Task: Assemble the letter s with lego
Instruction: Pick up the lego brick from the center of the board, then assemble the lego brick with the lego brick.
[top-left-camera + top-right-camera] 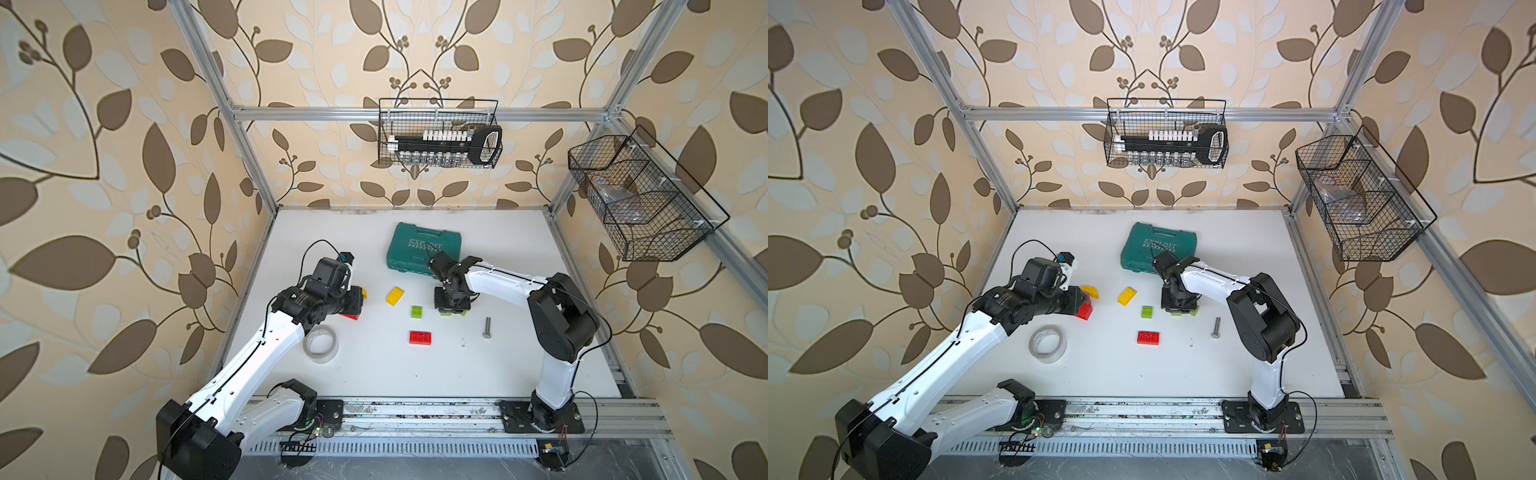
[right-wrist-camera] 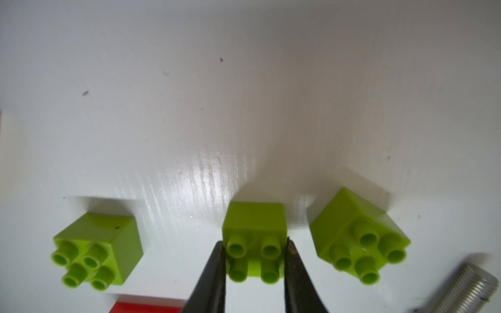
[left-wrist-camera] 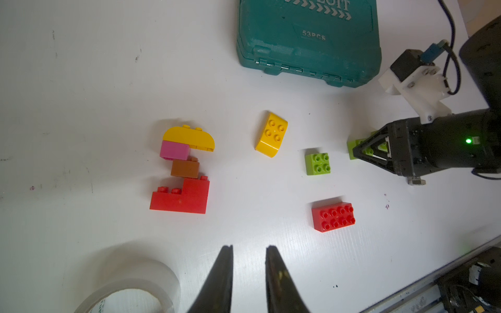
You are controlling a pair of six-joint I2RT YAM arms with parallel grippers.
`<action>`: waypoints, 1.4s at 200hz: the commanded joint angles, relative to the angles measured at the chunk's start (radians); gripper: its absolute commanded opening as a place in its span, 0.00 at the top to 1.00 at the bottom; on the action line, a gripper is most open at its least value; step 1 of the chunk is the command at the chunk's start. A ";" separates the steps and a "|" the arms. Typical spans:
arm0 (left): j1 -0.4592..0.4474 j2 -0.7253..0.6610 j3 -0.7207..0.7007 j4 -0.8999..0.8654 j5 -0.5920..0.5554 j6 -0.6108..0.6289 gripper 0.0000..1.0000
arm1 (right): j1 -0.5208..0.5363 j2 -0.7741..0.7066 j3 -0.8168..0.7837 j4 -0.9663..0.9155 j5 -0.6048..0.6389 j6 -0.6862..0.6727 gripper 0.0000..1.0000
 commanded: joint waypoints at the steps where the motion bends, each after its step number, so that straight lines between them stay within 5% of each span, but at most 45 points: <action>1: 0.014 -0.030 -0.006 -0.002 -0.019 -0.005 0.75 | 0.033 -0.053 0.023 -0.068 0.037 0.036 0.82; 67: 0.014 -0.062 -0.013 -0.008 -0.092 -0.018 0.77 | 0.231 -0.157 0.047 -0.204 0.075 0.385 0.85; 111: 0.014 -0.073 -0.013 -0.015 -0.113 -0.025 0.75 | 0.319 -0.103 0.108 -0.265 0.139 0.545 0.87; 280: 0.015 -0.080 -0.015 -0.021 -0.121 -0.023 0.71 | 0.346 -0.054 0.046 -0.117 0.023 0.550 0.94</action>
